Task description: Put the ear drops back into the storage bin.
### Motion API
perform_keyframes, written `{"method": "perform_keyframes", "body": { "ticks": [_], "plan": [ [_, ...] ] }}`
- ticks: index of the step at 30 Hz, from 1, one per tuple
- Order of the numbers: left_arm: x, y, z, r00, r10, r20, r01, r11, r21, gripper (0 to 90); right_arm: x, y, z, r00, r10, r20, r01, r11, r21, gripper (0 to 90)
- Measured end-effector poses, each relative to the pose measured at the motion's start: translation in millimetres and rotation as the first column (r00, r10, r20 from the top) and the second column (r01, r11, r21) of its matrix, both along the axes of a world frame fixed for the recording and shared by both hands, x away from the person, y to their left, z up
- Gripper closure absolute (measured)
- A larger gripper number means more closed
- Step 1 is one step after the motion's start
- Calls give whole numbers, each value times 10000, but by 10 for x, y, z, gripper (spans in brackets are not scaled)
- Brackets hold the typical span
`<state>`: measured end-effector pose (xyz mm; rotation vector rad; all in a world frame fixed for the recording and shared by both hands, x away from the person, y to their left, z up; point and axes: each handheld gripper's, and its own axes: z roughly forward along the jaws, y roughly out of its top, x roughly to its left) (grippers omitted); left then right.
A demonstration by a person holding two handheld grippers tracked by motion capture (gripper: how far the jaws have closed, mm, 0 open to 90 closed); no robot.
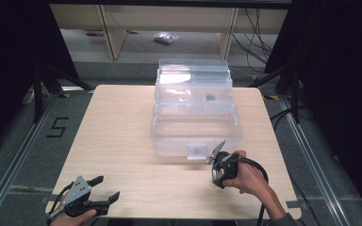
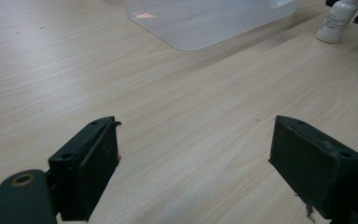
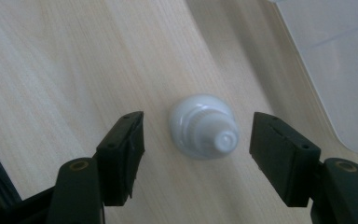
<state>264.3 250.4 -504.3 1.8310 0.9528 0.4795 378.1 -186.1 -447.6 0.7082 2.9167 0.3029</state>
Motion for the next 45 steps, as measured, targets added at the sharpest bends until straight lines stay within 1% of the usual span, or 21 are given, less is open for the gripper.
{"method": "perform_keyframes", "body": {
  "ticks": [1,5,6,9,12,14,16,17,20,22,25,28,32,33,35,36,37,40,42,43,45],
  "plan": [
    [2,3,0,10000,-38,-17,38,10000,-11,147,21,21,-18,9998,137,-144,-137,9999,-35,381],
    [1,1,-1,10000,-47,-20,47,10000,-14,147,43,51,-48,9996,59,-263,-64,9998,-202,393],
    [2,2,0,10000,-45,-20,45,10000,-6,147,55,57,-55,9993,162,-328,-170,9996,-241,403],
    [2,1,-1,10000,-51,-22,51,10000,-16,147,79,76,-68,9990,173,-422,-189,9990,-396,429],
    [3,1,0,10000,-45,-21,45,10000,-20,147,83,87,-68,9993,96,-368,-112,9990,-435,443],
    [1,0,-1,10000,-50,-14,50,10000,-29,147,93,106,-63,9991,47,-432,-68,9988,-488,458],
    [1,0,0,10000,-9,14,9,10000,-18,147,113,117,-62,9987,227,-463,-251,9984,-514,472],
    [-5,3,9,10000,26,-40,-26,10000,79,147,119,122,-61,9983,281,-501,-308,9981,-538,475],
    [-5,4,8,10000,10,-30,-10,10000,65,147,126,141,-63,9989,32,-471,-71,9965,-836,493],
    [-4,4,9,10000,15,-30,-15,10000,69,147,148,153,-71,9984,301,-469,-344,9950,-943,510],
    [-5,3,8,10000,5,-32,-5,10000,42,147,151,177,-79,9981,60,-612,-128,9936,-1121,543],
    [-7,4,10,10000,11,-53,-10,10000,95,147,179,160,-96,9974,247,-671,-320,9934,-1102,549],
    [-8,-4,10,10000,35,-49,-35,10000,11,147,182,168,-106,9970,129,-765,-223,9921,-1231,563],
    [-9,-4,9,10000,35,-53,-35,10000,12,147,177,177,-105,9963,12,-857,-121,9918,-1270,571],
    [-4,2,7,10000,6,-32,-6,10000,59,147,177,176,-113,9961,96,-878,-205,9921,-1235,594],
    [-5,1,8,10000,10,-36,-10,10000,39,147,174,188,-113,9959,140,-891,-259,9906,-1341,598],
    [-8,-3,9,10000,35,-50,-35,10000,14,147,174,186,-115,9956,2,-938,-129,9907,-1354,598],
    [-8,-3,10,10000,30,-47,-30,10000,8,147,193,194,-115,9950,220,-977,-361,9888,-1451,602],
    [-7,-3,8,10000,25,-31,-25,10000,-32,147,192,197,-114,9952,182,-965,-324,9885,-1476,602],
    [-9,-3,10,10000,38,-49,-38,10000,-7,147,186,205,-108,9950,36,-1000,-193,9874,-1569,602],
    [-8,-3,11,10000,24,-43,-24,10000,3,148,188,199,-108,9955,3,-944,-145,9887,-1494,602]
  ]
}}
